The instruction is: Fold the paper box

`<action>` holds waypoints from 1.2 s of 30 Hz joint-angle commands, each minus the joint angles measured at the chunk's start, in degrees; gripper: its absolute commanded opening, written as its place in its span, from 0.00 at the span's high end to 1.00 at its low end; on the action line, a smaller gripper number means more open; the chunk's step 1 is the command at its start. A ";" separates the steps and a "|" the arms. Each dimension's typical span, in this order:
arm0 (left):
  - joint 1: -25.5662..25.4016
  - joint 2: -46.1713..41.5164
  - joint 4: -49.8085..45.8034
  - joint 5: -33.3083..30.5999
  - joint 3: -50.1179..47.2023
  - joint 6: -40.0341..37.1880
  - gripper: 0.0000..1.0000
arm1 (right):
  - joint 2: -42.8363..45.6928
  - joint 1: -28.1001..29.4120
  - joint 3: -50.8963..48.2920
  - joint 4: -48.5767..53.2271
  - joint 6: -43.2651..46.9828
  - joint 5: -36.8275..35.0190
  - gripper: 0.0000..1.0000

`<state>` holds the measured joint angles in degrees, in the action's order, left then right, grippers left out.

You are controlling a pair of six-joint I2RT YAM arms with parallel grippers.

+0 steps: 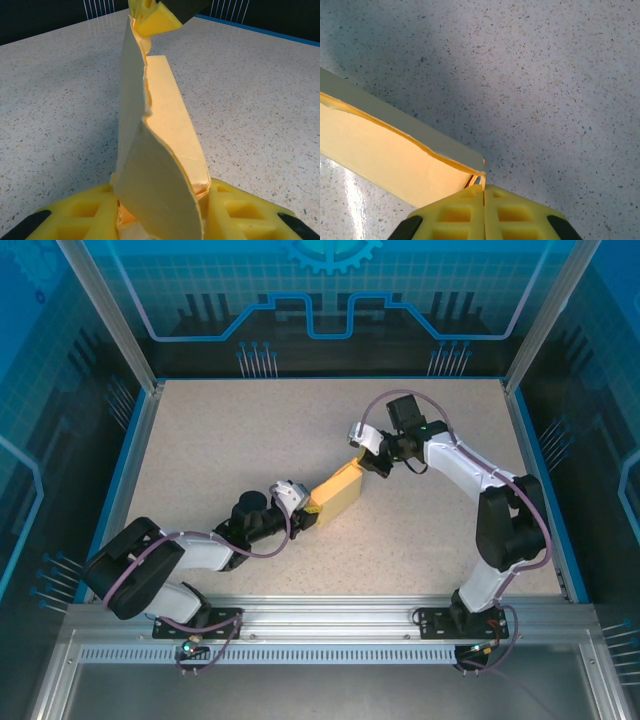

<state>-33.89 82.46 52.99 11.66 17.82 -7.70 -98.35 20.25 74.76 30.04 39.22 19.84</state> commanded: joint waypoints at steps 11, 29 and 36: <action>0.45 2.26 0.82 0.47 -0.24 -1.83 0.63 | -0.25 5.13 5.50 10.08 -15.63 -11.10 0.97; 0.41 3.32 1.23 0.14 -0.13 -1.79 0.63 | 2.06 7.44 4.85 10.09 -29.25 -13.47 0.97; 0.49 3.29 1.46 -0.23 -0.25 -1.96 0.63 | 2.53 7.42 3.21 9.42 -30.93 -13.51 0.98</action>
<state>-33.85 84.82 54.72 11.68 17.82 -9.17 -97.71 26.55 79.24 37.98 10.09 5.13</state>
